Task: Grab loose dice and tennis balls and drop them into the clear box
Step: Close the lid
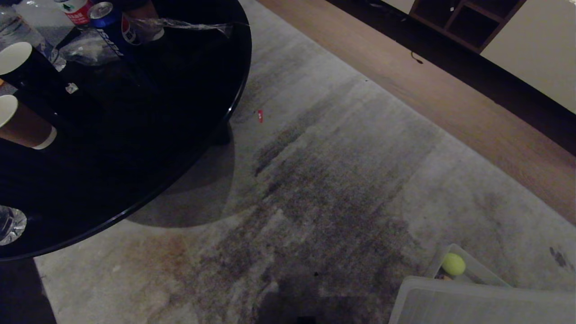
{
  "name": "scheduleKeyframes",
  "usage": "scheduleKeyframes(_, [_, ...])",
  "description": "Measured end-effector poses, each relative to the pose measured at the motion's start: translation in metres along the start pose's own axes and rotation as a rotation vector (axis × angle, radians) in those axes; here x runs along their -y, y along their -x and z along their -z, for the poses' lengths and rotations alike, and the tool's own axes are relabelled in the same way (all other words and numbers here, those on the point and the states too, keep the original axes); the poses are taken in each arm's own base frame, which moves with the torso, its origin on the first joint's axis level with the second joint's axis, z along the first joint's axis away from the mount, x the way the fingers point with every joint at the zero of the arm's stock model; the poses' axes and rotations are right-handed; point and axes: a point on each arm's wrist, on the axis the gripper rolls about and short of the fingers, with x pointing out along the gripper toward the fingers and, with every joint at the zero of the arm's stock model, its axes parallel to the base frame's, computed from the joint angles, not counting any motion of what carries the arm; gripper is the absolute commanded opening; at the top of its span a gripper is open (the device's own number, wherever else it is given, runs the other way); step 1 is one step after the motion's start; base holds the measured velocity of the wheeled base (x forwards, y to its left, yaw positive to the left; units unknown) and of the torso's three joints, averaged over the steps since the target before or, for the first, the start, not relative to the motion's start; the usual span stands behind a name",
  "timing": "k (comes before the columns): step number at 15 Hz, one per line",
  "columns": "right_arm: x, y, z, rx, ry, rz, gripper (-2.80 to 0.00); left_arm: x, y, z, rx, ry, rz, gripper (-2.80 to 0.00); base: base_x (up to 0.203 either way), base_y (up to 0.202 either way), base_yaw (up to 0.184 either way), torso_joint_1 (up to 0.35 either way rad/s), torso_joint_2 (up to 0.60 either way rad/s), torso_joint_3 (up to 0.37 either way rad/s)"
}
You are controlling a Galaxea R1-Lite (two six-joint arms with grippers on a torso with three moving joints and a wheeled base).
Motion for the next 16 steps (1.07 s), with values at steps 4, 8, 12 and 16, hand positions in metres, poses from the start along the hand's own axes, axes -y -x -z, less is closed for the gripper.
scheduleKeyframes(4, [0.0000,0.0000,0.0000,0.000,0.000,0.001,-2.80,0.0000,0.0000,0.0000,0.000,0.000,0.000,-2.80,0.000,0.000,0.000,0.004,0.00,0.199])
scheduleKeyframes(8, [0.0000,0.0000,0.0000,0.000,0.000,0.000,-2.80,0.0000,0.0000,0.0000,0.001,0.000,0.000,-2.80,0.000,0.000,0.000,0.000,0.00,0.201])
scheduleKeyframes(12, [0.0000,0.0000,-0.0001,0.000,0.000,0.000,-2.80,0.0000,0.0000,0.0000,0.000,0.000,0.000,-2.80,0.000,0.000,0.000,0.002,0.00,0.202])
scheduleKeyframes(16, [0.0000,-0.0001,0.0000,0.000,0.000,0.000,-2.80,0.0000,0.0000,0.0000,0.001,-0.002,0.000,-2.80,0.000,0.000,0.000,0.003,0.00,0.103])
